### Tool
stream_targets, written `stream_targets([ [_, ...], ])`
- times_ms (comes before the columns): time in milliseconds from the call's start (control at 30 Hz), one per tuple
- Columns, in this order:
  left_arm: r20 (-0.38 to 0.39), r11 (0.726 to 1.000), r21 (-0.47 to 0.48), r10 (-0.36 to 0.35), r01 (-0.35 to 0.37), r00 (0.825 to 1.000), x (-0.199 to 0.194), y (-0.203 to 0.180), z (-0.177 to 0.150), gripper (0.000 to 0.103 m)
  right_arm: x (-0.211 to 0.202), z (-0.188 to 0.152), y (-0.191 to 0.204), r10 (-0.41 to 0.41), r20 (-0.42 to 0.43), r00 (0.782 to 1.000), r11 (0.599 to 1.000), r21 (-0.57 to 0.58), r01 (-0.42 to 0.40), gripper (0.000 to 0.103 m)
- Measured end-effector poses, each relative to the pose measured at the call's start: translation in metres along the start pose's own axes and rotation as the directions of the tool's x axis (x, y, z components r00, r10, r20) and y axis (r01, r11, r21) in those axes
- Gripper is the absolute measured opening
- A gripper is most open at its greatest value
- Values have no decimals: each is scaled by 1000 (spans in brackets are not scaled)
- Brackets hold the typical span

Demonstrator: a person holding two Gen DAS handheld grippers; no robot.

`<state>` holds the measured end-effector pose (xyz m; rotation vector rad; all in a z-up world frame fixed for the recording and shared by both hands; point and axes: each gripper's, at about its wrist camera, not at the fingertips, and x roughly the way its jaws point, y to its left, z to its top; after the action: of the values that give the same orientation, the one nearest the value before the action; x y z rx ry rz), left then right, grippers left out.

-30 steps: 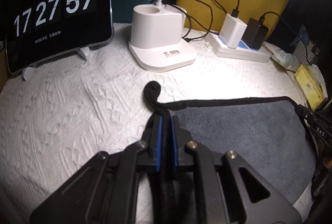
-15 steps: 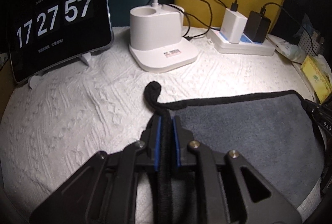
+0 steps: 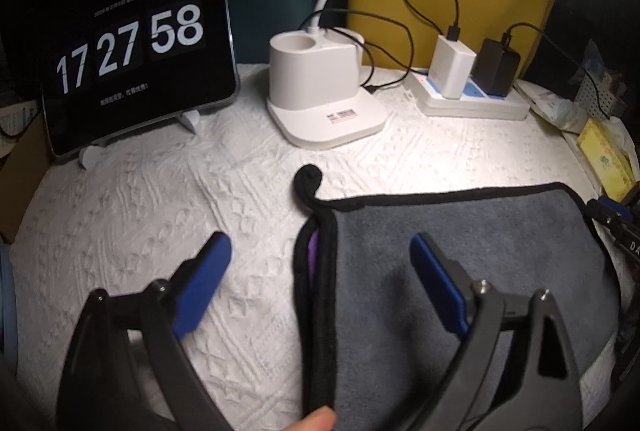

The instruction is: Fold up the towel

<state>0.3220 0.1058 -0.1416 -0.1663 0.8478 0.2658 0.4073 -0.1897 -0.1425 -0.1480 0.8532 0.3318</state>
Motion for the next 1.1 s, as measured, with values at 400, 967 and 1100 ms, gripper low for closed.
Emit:
stream_targets([
  [400,19,1000,-14,-26,27,999,-26,1,-11,92,-34,-9,9,2,28,1000,1000,-13,-2,37],
  [967,68,997,-26,-76,77,995,-78,2,-31,92,-81,-24,21,16,76,997,1000,-21,-14,37],
  [1100,80,995,-36,-87,90,993,-89,2,-37,92,-94,-27,22,13,91,996,1000,-26,-11,37],
])
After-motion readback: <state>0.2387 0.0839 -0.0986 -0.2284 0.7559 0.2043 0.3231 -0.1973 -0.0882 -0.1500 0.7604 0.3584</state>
